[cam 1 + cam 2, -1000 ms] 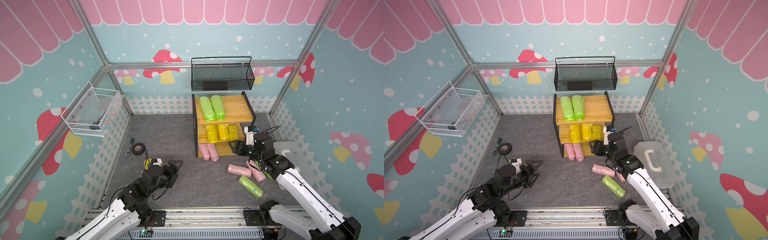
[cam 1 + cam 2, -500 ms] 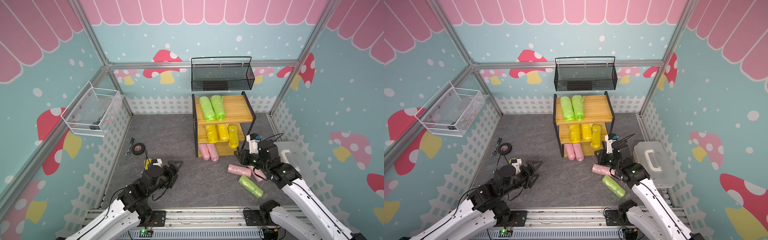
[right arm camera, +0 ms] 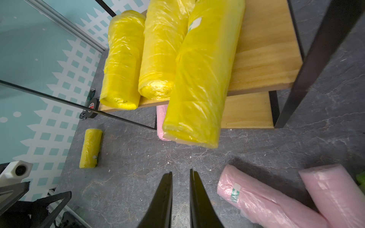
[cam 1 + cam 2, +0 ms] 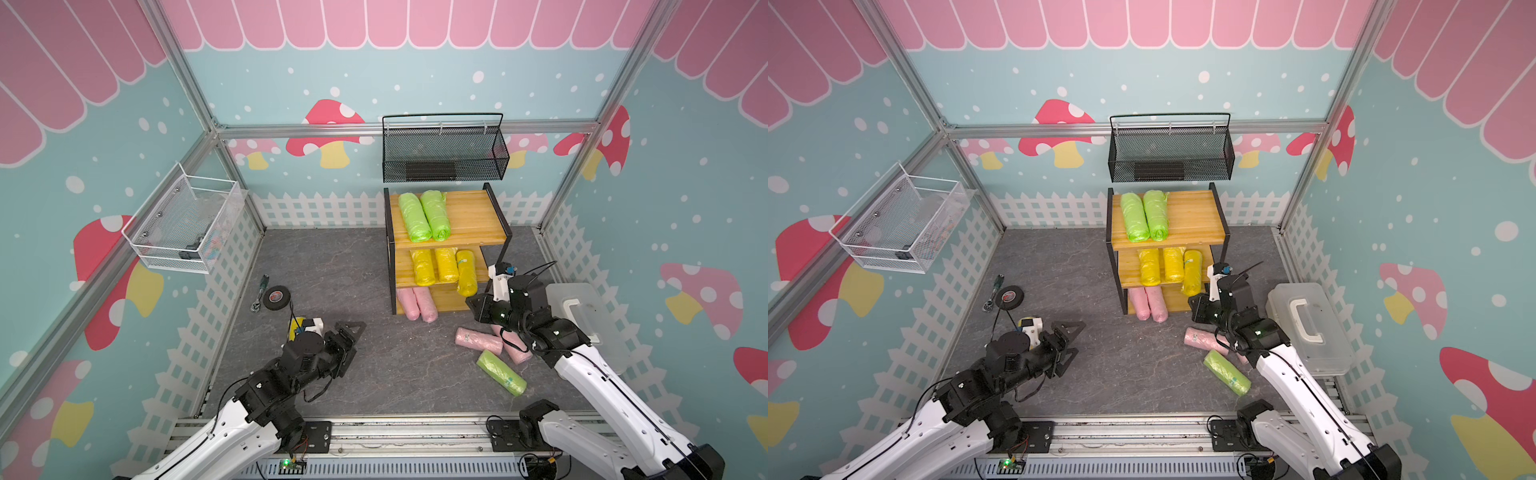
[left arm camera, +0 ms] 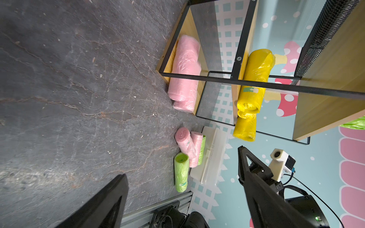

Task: Sort the rolls of trash bags by color and place them on the shelf
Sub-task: Place the roll of trash bags on the shelf.

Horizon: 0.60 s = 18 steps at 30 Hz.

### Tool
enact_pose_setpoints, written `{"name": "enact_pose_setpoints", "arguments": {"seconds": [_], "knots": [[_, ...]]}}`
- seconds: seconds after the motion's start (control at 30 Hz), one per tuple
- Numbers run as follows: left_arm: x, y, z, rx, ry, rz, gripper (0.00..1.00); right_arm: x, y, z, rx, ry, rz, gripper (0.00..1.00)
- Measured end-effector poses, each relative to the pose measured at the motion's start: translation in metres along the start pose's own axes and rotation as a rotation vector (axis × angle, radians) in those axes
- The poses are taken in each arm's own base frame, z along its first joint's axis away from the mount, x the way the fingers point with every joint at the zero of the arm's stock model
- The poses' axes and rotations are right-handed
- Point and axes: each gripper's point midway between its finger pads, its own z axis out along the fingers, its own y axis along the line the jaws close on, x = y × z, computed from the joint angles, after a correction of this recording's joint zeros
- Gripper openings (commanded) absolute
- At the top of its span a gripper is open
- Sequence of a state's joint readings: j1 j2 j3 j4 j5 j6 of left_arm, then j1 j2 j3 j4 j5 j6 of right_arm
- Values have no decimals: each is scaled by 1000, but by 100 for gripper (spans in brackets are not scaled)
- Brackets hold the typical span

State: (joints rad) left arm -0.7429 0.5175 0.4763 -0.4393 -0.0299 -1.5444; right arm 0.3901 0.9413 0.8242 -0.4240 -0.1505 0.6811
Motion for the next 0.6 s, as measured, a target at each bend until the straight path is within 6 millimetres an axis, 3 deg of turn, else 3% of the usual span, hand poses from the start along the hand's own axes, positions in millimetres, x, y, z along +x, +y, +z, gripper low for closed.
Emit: {"name": "enact_pose_setpoints", "arguments": {"seconds": [0.33,0.6], "knots": [[0,2,0,-8,0,0,94,-14,-18,19,57,-26,19,17],[0,5,0,-22,0,3,94,-32,-28,19,92,-99,37,15]]}}
